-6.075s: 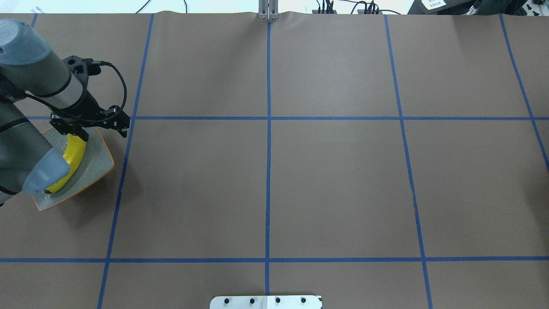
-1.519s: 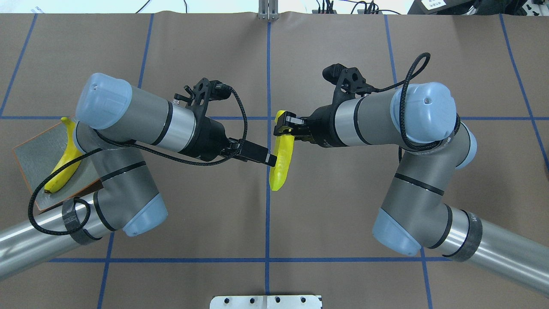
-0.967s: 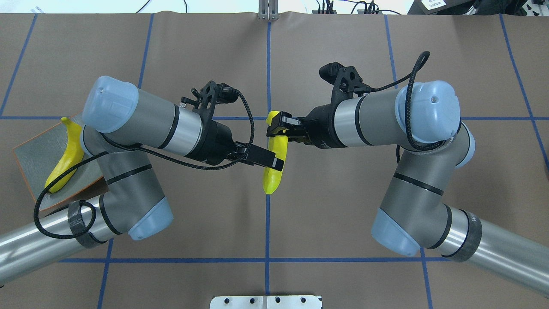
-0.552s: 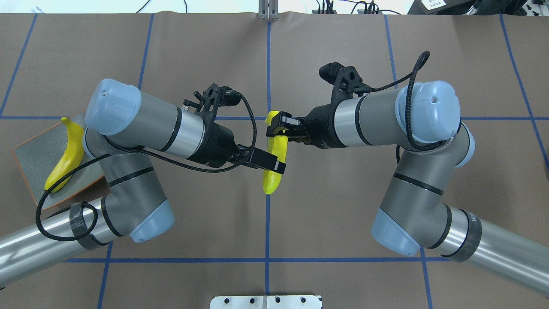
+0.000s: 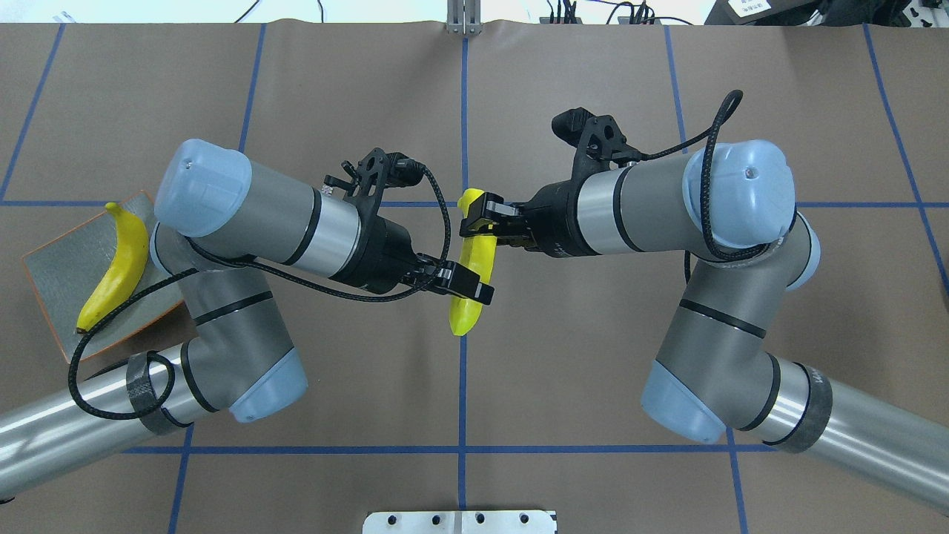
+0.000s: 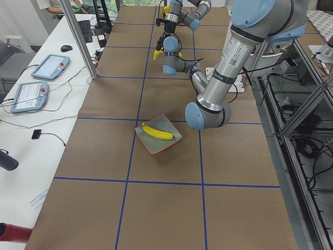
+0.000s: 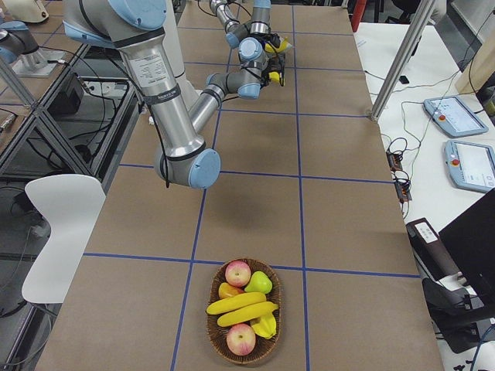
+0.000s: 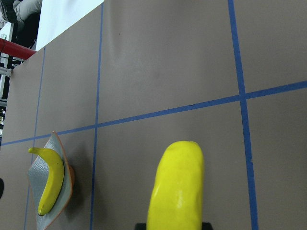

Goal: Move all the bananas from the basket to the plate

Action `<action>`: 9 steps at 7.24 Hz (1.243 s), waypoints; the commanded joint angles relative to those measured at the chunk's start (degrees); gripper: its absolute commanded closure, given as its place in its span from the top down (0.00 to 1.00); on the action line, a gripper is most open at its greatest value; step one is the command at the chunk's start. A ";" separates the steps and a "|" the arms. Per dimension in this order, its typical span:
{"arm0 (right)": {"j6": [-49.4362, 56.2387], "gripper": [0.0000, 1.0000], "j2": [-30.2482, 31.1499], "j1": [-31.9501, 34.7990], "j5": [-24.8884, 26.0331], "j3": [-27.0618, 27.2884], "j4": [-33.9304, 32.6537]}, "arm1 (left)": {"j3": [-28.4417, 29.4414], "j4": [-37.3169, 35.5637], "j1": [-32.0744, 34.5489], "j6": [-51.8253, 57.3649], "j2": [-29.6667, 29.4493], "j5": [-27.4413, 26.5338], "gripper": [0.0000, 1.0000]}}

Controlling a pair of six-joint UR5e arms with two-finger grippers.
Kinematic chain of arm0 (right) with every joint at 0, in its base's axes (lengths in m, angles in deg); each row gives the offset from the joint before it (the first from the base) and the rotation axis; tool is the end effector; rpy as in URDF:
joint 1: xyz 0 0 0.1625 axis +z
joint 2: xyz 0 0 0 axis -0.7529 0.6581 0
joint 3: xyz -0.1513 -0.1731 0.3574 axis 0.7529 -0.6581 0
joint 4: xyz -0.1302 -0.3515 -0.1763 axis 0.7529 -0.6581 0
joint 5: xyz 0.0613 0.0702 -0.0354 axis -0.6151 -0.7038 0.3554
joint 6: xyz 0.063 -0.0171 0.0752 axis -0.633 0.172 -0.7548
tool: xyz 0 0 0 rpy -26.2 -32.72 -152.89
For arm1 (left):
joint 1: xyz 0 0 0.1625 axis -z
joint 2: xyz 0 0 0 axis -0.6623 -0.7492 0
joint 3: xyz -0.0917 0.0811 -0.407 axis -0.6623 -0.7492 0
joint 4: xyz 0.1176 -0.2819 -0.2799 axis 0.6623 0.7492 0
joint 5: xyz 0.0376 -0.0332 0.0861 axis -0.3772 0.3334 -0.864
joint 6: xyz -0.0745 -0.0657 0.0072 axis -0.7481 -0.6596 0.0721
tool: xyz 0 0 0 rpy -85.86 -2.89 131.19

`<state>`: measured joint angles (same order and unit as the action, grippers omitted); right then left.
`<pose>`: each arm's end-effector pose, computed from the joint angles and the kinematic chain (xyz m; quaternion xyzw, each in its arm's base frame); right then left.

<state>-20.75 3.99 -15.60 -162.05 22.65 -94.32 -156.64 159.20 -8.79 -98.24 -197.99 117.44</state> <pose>-0.4334 -0.4063 0.1675 0.0864 -0.6625 0.0973 0.7377 0.4775 -0.3957 0.1537 0.1147 0.7181 0.1442 0.6711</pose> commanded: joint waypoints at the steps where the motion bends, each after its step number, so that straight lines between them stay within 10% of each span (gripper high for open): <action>1: -0.63 0.98 0.28 -0.03 0.17 -0.08 0.43 | -0.29 0.06 -0.08 -5.10 0.02 0.01 0.00; 5: 1.92 1.00 3.36 0.84 0.00 0.08 3.86 | -0.46 -0.20 1.67 -10.22 2.81 0.36 0.00; 9: 2.27 1.00 11.17 5.24 -0.09 2.46 3.86 | -2.04 -0.99 14.41 -0.45 21.40 6.69 0.00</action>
<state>-18.64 13.31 -11.21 -162.56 24.74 -90.46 -158.46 158.56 2.43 -105.01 -183.31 123.13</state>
